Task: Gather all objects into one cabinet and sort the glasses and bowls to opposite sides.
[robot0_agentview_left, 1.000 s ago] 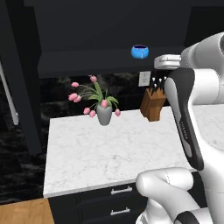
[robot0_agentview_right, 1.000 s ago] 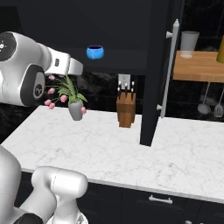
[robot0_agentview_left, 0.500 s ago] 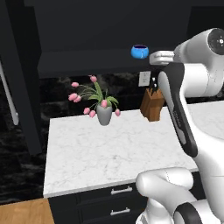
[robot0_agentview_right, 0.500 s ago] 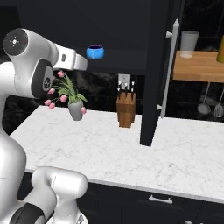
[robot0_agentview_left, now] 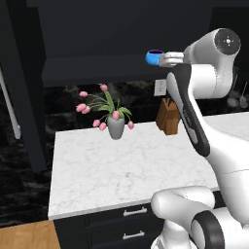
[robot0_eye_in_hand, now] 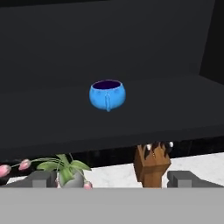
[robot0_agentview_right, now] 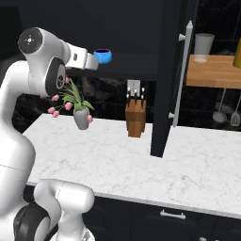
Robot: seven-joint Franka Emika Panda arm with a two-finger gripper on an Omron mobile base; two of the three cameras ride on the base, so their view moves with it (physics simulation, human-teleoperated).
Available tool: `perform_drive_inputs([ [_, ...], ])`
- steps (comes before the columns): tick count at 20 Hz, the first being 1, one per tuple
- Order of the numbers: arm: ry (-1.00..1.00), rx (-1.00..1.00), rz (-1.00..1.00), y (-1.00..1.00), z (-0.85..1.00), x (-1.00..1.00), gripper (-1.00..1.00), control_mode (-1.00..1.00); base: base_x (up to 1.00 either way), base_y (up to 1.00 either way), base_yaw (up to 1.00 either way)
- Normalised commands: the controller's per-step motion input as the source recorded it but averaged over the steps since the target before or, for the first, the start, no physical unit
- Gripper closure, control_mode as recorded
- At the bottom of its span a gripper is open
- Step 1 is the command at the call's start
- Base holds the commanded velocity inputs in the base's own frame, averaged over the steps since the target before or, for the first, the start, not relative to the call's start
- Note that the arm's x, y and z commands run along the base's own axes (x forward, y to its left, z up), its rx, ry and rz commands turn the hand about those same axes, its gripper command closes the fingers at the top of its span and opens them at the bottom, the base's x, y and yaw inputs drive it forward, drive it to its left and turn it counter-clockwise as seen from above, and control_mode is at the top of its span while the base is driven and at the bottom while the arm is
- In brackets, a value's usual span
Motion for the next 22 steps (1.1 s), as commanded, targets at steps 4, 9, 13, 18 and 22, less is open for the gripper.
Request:
perform_drive_inputs([
  [4, 0.00, 0.00, 0.04, 0.00, -0.07, 0.56, -1.00, -1.00, 0.00, 0.00, 0.00],
  [9, -0.15, 0.00, 0.09, 0.00, -0.36, 0.12, -1.00, -1.00, 0.00, 0.00, 0.00],
  [13, -0.05, 0.00, 0.02, 0.00, -0.03, 0.09, -1.00, -1.00, 0.00, 0.00, 0.00],
  [18, 0.00, 0.00, 0.00, 0.00, 0.00, 0.33, -1.00, -1.00, 0.00, 0.00, 0.00],
  [22, 0.00, 0.00, 0.00, 0.00, 0.00, 0.36, -1.00, -1.00, 0.00, 0.00, 0.00],
])
